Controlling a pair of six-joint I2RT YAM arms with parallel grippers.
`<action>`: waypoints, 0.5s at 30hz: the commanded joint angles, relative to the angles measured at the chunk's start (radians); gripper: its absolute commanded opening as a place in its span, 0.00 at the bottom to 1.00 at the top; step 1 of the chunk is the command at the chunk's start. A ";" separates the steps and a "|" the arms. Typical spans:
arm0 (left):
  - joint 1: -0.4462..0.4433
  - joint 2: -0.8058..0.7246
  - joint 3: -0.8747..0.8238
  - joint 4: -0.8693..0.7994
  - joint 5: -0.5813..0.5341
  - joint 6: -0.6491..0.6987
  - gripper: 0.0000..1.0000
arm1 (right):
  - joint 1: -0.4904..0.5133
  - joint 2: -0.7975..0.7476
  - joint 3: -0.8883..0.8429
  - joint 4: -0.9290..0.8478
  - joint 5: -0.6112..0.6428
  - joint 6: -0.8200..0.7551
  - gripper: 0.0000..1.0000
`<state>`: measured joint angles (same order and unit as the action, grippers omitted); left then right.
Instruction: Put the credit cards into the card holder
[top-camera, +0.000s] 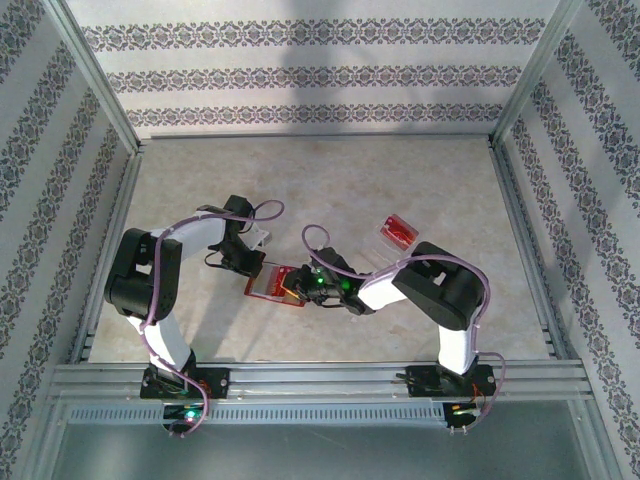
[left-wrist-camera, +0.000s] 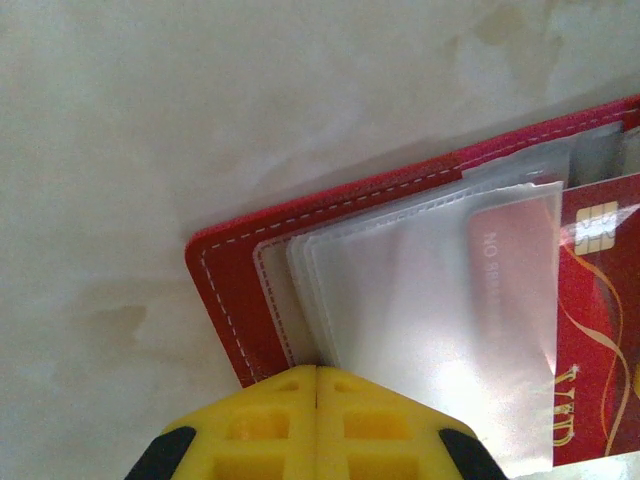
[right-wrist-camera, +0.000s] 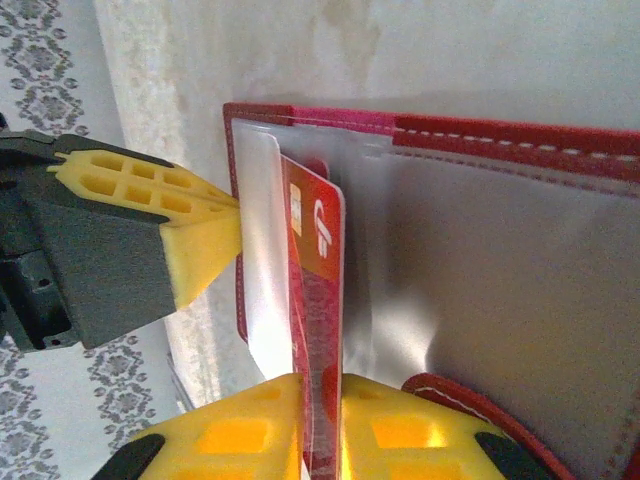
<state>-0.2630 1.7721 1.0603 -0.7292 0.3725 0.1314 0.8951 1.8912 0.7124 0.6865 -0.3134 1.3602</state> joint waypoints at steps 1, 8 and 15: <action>-0.020 -0.006 -0.018 -0.007 -0.013 0.007 0.03 | 0.020 -0.011 0.032 -0.172 0.019 -0.052 0.19; -0.019 -0.013 -0.023 -0.004 -0.009 0.008 0.03 | 0.019 0.019 0.086 -0.213 -0.006 -0.069 0.17; -0.021 -0.017 -0.018 -0.008 -0.002 0.007 0.03 | 0.019 0.051 0.128 -0.235 -0.032 -0.078 0.13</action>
<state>-0.2630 1.7676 1.0565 -0.7254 0.3725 0.1314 0.9058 1.9053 0.8188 0.5125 -0.3264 1.3037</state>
